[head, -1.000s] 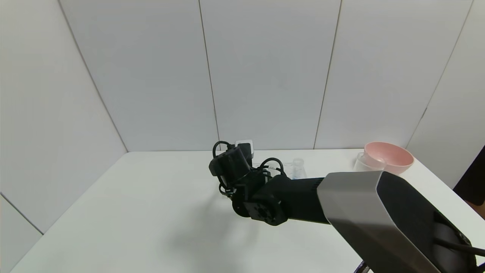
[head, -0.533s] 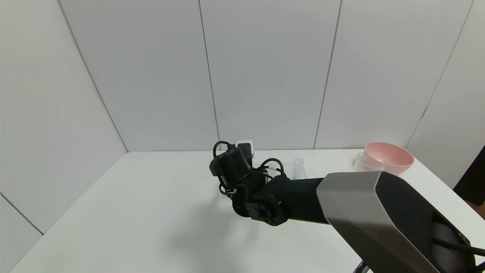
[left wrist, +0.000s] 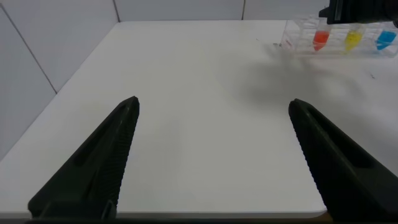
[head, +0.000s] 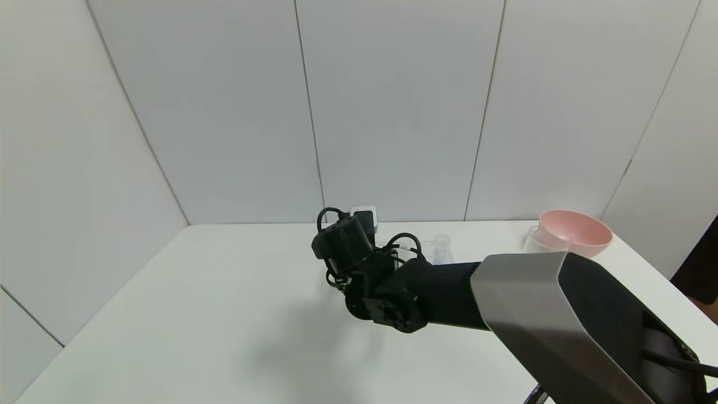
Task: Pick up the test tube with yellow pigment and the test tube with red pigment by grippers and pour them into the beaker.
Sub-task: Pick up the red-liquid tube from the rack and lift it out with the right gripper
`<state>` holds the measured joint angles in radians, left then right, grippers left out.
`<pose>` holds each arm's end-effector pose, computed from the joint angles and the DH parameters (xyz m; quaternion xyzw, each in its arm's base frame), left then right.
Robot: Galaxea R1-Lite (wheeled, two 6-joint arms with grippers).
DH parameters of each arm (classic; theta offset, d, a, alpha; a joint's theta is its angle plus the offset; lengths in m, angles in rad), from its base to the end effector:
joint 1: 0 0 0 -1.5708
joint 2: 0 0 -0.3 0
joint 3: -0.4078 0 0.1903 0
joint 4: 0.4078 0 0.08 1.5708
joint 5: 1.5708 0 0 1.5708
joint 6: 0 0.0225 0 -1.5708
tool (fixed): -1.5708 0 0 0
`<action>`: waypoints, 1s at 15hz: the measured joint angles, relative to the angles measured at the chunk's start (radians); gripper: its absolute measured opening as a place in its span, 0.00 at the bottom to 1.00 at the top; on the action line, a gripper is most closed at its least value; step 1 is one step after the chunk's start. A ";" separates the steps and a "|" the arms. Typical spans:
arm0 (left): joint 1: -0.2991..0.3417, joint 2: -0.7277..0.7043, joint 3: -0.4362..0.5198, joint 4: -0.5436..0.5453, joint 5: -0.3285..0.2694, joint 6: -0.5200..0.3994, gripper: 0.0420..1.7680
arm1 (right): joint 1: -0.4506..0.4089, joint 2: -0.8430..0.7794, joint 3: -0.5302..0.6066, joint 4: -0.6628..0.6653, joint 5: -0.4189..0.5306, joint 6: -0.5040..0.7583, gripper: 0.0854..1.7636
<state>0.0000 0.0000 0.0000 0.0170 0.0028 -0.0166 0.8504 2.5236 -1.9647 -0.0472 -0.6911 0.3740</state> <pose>-0.0228 0.0001 0.0737 -0.0083 0.0085 0.0015 0.9999 0.3522 0.3795 0.0975 0.0061 0.1927 0.0419 0.9803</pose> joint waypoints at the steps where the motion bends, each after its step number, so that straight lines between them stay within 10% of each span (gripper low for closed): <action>1: 0.000 0.000 0.000 0.000 0.000 0.000 0.97 | 0.000 0.000 0.000 -0.001 0.000 0.000 0.24; 15: 0.000 0.000 0.000 0.000 0.000 0.000 0.97 | 0.007 -0.098 -0.001 0.016 0.001 -0.070 0.24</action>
<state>0.0000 0.0000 0.0000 0.0170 0.0028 -0.0166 0.8572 2.4260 -1.9655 -0.0309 -0.6902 0.3038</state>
